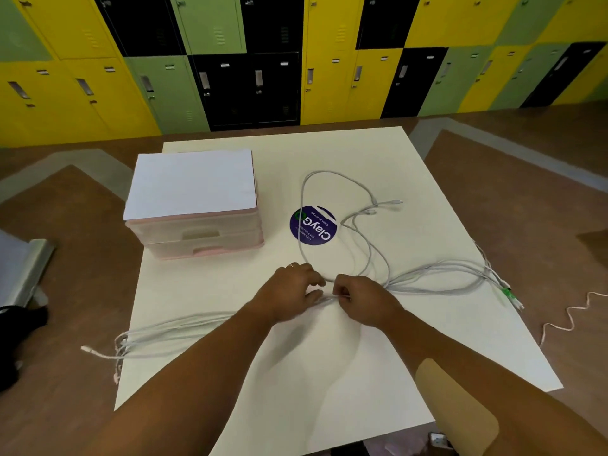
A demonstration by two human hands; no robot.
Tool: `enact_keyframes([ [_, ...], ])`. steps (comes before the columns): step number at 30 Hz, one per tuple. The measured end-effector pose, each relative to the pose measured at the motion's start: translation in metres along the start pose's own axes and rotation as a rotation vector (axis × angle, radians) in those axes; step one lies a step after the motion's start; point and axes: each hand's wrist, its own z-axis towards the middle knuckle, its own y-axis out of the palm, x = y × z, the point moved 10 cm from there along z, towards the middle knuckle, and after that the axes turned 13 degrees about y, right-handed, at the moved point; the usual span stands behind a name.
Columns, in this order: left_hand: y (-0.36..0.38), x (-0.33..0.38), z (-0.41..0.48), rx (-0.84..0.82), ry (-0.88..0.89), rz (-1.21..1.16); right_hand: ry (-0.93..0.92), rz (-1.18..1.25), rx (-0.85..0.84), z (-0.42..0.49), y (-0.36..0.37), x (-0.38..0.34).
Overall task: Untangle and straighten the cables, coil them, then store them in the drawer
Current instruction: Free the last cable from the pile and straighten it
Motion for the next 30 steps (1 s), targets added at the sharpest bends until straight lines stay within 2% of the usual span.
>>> enact_keyframes([
  [3, 0.02, 0.009, 0.017, -0.016, -0.001, -0.024, -0.039, 0.034, 0.014, 0.003, -0.004, -0.004],
  [8, 0.031, -0.001, 0.023, 0.019, -0.097, -0.168, -0.033, 0.02, 0.018, 0.006, -0.014, 0.01],
  [15, 0.037, -0.002, 0.019, 0.055, -0.119, -0.179, 0.01, -0.126, 0.028, 0.008, -0.025, 0.046],
  [19, 0.038, 0.0, 0.019, 0.055, -0.122, -0.18, 0.017, -0.114, 0.028, 0.011, -0.029, 0.053],
  [24, 0.034, -0.004, 0.016, 0.061, -0.143, -0.19, 0.113, -0.148, 0.065, 0.02, -0.04, 0.065],
  [27, 0.031, -0.008, 0.015, 0.063, -0.152, -0.185, 0.106, -0.23, 0.102, 0.02, -0.047, 0.069],
  [30, 0.031, -0.007, 0.015, 0.069, -0.151, -0.184, 0.099, -0.199, 0.101, 0.02, -0.048, 0.08],
])
